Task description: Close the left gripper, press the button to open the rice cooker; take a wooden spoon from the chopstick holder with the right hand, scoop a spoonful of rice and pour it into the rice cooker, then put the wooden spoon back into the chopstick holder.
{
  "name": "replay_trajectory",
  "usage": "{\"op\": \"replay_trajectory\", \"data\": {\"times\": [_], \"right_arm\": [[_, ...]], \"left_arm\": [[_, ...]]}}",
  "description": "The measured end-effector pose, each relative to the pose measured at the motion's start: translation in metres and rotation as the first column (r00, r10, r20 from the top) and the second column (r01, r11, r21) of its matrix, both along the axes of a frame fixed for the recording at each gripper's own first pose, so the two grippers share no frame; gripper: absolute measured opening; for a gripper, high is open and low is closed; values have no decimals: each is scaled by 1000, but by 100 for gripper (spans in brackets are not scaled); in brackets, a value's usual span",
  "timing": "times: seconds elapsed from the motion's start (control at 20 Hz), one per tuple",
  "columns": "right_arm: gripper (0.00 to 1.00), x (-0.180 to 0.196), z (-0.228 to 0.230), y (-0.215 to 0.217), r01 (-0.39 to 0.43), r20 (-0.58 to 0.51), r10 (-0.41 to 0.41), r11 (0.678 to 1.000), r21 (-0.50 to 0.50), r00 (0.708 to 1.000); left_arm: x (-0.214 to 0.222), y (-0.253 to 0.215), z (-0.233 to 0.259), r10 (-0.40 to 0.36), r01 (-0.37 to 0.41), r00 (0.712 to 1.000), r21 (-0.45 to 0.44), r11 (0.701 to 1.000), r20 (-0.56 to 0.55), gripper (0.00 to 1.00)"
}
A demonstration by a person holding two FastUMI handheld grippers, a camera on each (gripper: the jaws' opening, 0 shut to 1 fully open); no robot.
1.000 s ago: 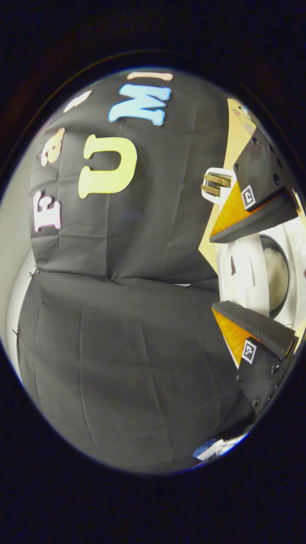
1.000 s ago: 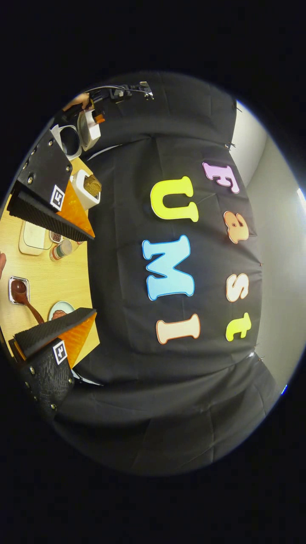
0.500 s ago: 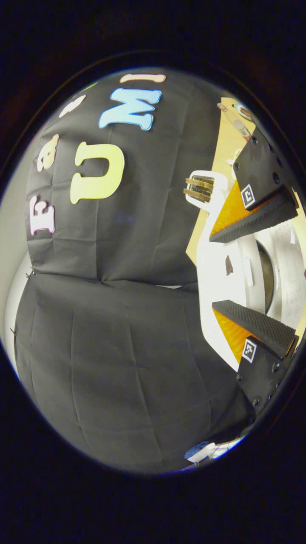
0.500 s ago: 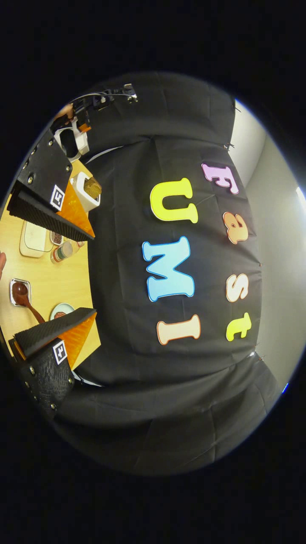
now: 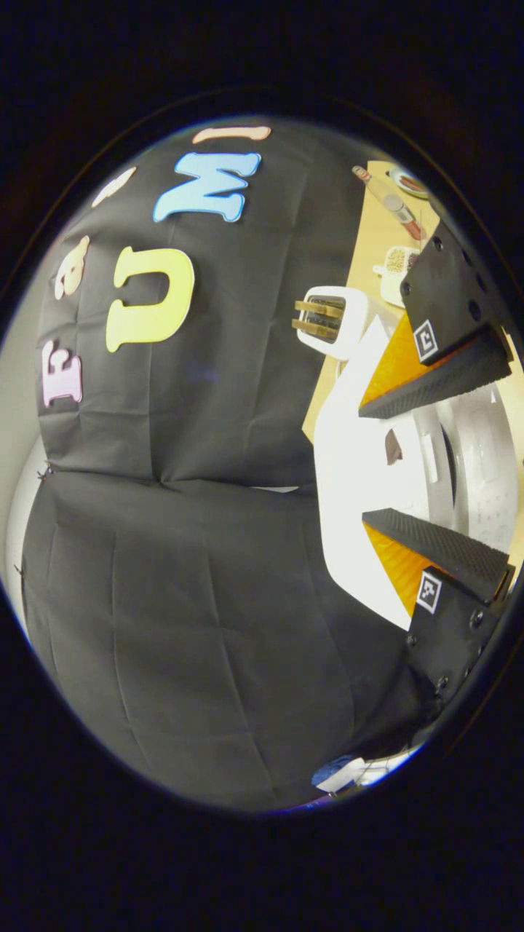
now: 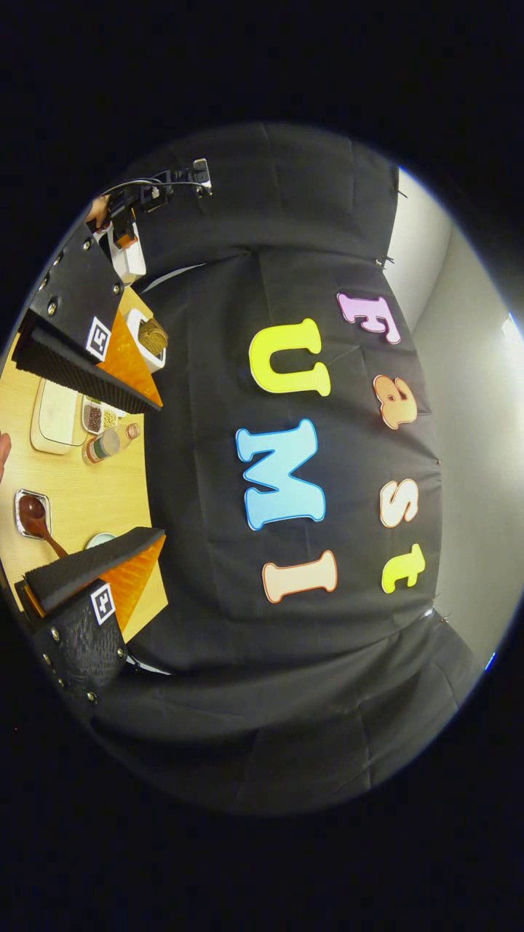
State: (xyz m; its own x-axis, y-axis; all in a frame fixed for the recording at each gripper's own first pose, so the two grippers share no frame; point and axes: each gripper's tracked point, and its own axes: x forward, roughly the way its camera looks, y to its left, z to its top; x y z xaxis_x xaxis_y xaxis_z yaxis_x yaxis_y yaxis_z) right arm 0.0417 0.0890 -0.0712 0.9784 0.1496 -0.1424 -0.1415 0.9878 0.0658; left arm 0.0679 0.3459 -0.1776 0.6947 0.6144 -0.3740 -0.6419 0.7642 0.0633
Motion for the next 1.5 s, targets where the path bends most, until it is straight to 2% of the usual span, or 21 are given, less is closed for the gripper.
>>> {"op": "replay_trajectory", "data": {"times": [0.05, 0.55, 0.95, 1.2, 1.3, 1.35, 1.5], "right_arm": [[95, 0, -2, 0, 1, -6, -1, 1000, 2, 1000], [95, 0, -14, -12, 35, -46, -34, 999, 27, 998], [95, 2, -20, -8, 28, -60, -26, 999, 36, 998], [95, -1, -21, -5, 13, -61, -10, 999, 53, 998], [95, -3, -19, -9, 15, -58, -12, 998, 53, 998], [95, -4, -19, -11, 19, -57, -16, 998, 55, 998], [95, -7, -16, -19, 26, -54, -23, 998, 54, 998]], "left_arm": [[0, -1, -5, 0, 0, 1000, -8, 1000, -9, 88], [-4, -4, -51, -14, 10, 996, -52, 999, -89, 89], [-4, -10, -59, -39, 36, 991, -28, 999, -129, 90], [-1, -9, -55, -50, 45, 991, -38, 998, -123, 88], [-1, -9, -52, -62, 55, 990, -55, 997, -123, 92], [2, -10, -50, -70, 62, 991, -68, 996, -113, 87], [3, -12, -24, -89, 87, 994, -37, 996, -65, 91]]}}
